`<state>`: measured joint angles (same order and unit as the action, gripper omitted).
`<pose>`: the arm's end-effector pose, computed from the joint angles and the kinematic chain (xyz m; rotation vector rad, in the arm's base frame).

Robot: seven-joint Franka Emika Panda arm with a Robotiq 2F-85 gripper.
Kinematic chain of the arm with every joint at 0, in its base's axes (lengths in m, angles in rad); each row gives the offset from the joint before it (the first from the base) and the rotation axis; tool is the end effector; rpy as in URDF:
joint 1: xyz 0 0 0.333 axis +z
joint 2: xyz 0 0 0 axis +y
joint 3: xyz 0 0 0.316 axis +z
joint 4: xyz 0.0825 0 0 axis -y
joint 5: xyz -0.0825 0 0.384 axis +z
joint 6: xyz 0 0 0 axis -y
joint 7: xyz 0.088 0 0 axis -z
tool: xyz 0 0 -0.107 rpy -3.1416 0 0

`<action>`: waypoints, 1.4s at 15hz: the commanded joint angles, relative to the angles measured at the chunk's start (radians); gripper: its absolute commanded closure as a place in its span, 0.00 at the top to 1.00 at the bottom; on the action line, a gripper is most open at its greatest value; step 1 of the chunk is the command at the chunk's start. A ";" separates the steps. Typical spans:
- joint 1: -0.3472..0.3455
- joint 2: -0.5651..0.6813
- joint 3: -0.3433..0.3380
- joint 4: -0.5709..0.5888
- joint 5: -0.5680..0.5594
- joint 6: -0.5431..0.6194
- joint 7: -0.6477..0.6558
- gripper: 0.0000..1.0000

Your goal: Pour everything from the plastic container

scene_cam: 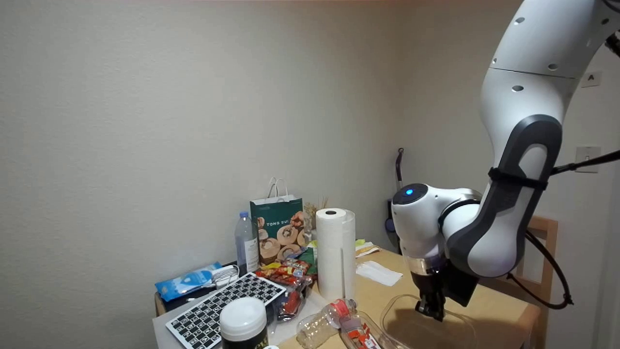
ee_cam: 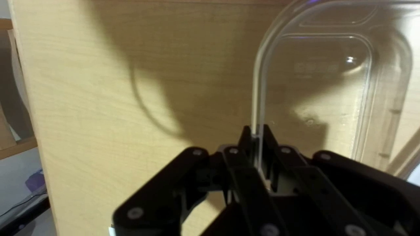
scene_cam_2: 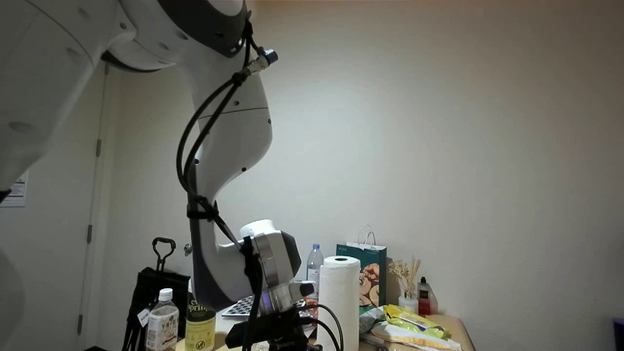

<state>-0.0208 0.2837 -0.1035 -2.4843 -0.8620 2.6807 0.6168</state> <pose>0.4520 -0.0355 0.1677 2.7620 0.0832 0.0049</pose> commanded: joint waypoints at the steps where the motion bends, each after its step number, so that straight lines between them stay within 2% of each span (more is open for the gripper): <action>1: 0.044 0.037 -0.020 0.051 -0.067 -0.049 0.119 0.02; 6: 0.103 0.136 -0.017 0.152 -0.068 -0.147 0.209 0.02; 7: 0.111 0.153 -0.013 0.170 -0.068 -0.172 0.209 0.33; 8: 0.115 0.163 -0.008 0.183 -0.060 -0.189 0.203 0.34; 9: 0.121 0.180 -0.007 0.195 -0.057 -0.201 0.203 0.40; 13: 0.133 0.252 -0.010 0.240 -0.035 -0.220 0.203 0.66; 18: 0.145 0.245 -0.019 0.271 -0.047 -0.221 0.213 0.98; 21: 0.158 0.207 -0.027 0.283 -0.069 -0.224 0.230 1.00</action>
<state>0.1120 0.5413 -0.1141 -2.1953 -0.9110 2.4778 0.8117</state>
